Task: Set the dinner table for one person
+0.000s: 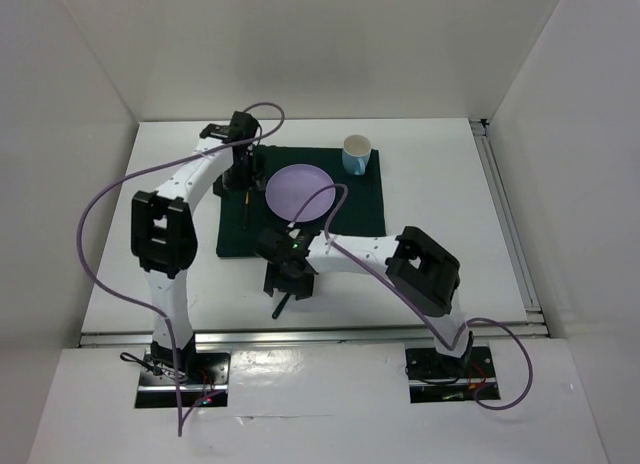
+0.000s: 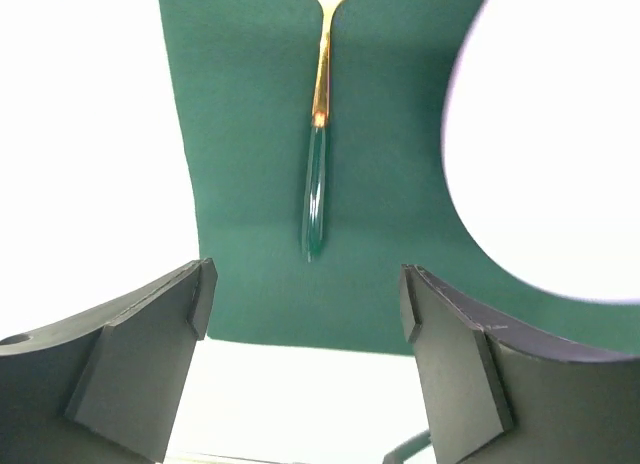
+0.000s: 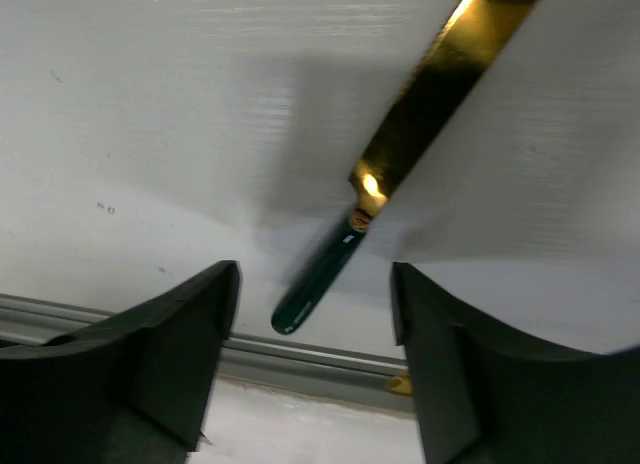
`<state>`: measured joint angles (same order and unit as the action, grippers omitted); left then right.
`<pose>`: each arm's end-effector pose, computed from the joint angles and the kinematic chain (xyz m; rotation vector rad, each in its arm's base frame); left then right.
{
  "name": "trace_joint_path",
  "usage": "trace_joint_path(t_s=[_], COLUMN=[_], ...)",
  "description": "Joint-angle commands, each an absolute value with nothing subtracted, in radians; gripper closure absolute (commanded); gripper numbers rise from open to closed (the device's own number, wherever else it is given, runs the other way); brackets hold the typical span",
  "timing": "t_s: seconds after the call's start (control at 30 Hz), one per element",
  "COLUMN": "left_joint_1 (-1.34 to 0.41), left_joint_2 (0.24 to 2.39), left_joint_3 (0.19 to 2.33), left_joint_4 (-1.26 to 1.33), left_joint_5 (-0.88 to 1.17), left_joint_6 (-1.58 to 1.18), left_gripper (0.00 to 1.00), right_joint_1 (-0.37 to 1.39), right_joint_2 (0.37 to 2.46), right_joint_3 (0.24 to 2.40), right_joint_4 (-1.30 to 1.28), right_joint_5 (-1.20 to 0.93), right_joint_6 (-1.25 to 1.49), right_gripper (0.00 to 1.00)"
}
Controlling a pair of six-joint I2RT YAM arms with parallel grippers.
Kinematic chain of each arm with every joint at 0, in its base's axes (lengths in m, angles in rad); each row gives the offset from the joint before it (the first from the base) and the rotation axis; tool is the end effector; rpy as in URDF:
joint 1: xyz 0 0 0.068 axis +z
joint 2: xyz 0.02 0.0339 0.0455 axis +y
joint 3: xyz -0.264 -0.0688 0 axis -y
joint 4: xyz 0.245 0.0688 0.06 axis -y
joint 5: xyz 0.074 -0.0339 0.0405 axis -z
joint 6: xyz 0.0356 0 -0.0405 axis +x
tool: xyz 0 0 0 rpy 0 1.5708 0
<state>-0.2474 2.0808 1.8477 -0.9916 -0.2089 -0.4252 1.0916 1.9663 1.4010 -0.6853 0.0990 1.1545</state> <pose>0.4265 -0.1001 0.2433 -0.2938 2.7299 0.1133 0.1853 0.3490 0.1727 0.1141 2.8907 0.3591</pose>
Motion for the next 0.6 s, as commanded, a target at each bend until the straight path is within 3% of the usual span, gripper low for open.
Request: trace_joint_path(t_s=[0.0,0.2,0.4,0.57], left_joint_1=[-0.252,-0.242,-0.219,-0.219], left_joint_2=[1.902,1.767,1.727,1.694], left_joint_3=[1.875,1.875,1.893,1.907], left_joint_4=[-1.026,-1.035,-1.057,-1.077], left_joint_5=[-0.233,-0.233,-0.193,-0.149], left_joint_6=[-0.465,-0.454,-0.431,-0.411], left_gripper=[0.08,0.08,0.09,0.09], right_joint_1=[1.126,1.126,1.126,1.112], right_joint_2=[2.017,2.094,1.968,1.712], right_joint_3=[1.48,1.536,1.441,1.347], right_joint_4=[-0.715,-0.84,-0.885,-0.963], right_joint_5=[0.133,0.15,0.199,0.271], right_joint_6=[1.195,1.296,1.4,1.372], right_gripper=[0.31,0.53,0.88,0.93])
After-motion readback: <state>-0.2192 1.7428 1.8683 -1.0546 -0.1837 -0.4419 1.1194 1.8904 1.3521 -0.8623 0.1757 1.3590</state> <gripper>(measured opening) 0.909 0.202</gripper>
